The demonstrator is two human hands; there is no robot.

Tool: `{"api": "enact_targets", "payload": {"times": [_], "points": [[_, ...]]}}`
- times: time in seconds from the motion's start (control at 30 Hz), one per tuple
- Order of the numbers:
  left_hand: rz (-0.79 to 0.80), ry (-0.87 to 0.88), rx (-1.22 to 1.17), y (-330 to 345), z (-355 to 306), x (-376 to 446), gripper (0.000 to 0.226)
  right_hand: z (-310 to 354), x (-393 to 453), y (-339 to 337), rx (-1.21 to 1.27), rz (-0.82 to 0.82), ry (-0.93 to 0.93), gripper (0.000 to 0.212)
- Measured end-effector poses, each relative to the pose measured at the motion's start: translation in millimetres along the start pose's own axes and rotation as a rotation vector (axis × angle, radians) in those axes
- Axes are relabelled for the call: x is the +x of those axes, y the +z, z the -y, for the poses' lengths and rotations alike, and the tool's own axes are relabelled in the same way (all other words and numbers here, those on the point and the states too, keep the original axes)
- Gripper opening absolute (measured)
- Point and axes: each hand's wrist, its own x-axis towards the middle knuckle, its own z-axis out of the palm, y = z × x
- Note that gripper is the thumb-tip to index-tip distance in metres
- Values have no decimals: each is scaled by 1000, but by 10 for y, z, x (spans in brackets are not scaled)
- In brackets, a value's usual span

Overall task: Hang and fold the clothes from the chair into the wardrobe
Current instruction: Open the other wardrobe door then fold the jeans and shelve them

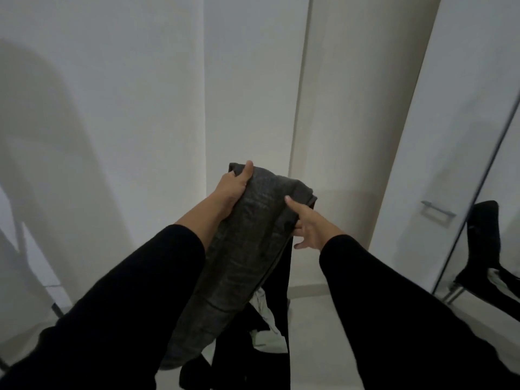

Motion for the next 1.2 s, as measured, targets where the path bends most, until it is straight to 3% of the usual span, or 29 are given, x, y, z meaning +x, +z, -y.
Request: {"api": "enact_targets", "payload": {"times": [0.2, 0.37, 0.57, 0.7, 0.8, 0.9, 1.03, 1.1, 1.2], "points": [[-105, 33, 93, -153, -32, 35, 71, 9, 69, 189, -54, -14, -32, 58], [77, -109, -122, -432, -45, -20, 39, 143, 13, 301, -126, -131, -96, 36], [-165, -233, -42, -585, 150, 93, 58, 338, -22, 388, 70, -110, -287, 21], [-249, -195, 278, -549, 186, 109, 66, 303, -23, 376, 119, -141, -328, 17], [-230, -203, 293, -541, 98, 109, 79, 265, -54, 343, 164, -169, -366, 22], [-88, -251, 52, -541, -23, 103, 91, 242, -79, 329, 238, -222, -381, 23], [227, -176, 65, -566, -38, -26, 48, 215, -99, 270, 374, -273, -393, 19], [205, -122, 71, -526, 1, -34, 51, 204, -110, 250, 394, -282, -389, 20], [50, 41, 149, -460, 55, -26, 78, 164, -126, 256, 303, -323, -390, 17]]}}
